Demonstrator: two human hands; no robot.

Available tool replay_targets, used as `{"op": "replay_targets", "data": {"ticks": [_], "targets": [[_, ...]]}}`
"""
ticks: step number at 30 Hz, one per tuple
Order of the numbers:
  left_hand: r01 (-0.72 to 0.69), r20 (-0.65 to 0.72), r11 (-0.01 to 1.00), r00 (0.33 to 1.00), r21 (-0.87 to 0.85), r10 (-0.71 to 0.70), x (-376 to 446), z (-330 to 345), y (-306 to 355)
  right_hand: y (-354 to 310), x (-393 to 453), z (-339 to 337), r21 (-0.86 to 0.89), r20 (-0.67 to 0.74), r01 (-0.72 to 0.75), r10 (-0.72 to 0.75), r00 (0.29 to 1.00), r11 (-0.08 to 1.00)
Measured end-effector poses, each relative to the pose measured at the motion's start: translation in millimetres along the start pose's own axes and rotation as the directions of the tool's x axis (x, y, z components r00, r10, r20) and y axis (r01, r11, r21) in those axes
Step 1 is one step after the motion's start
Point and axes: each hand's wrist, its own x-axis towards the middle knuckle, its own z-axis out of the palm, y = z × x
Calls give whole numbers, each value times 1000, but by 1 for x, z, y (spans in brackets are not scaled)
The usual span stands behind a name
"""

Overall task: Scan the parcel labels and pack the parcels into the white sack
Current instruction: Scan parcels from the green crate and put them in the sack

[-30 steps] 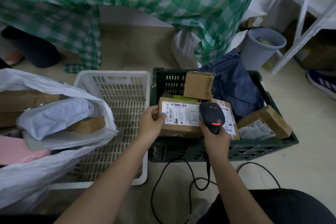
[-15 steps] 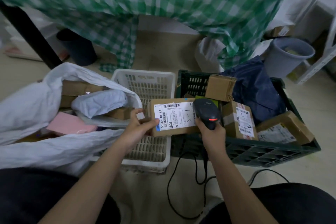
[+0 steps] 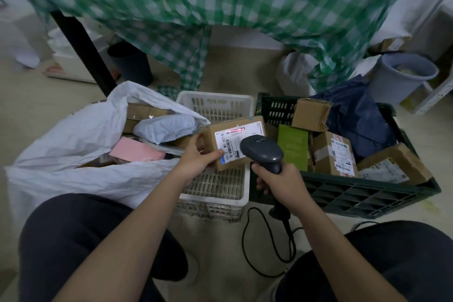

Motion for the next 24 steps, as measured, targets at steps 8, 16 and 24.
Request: {"op": "replay_targets", "data": {"ticks": [8,16,24], "targets": [[-12,-14,1000,1000,-26,12,-3,-9,0,-9,-15,9,-68,-29,33,-35,999,997],[-27,-30,998,999,-48,26,-11,-24,8,-19,-12,17,-102,-33,68,-71,997,993],[-182,-337,983,924,33,182,-19,-81,33,-35,32,48,164,-121,33,-13,993,986]]}}
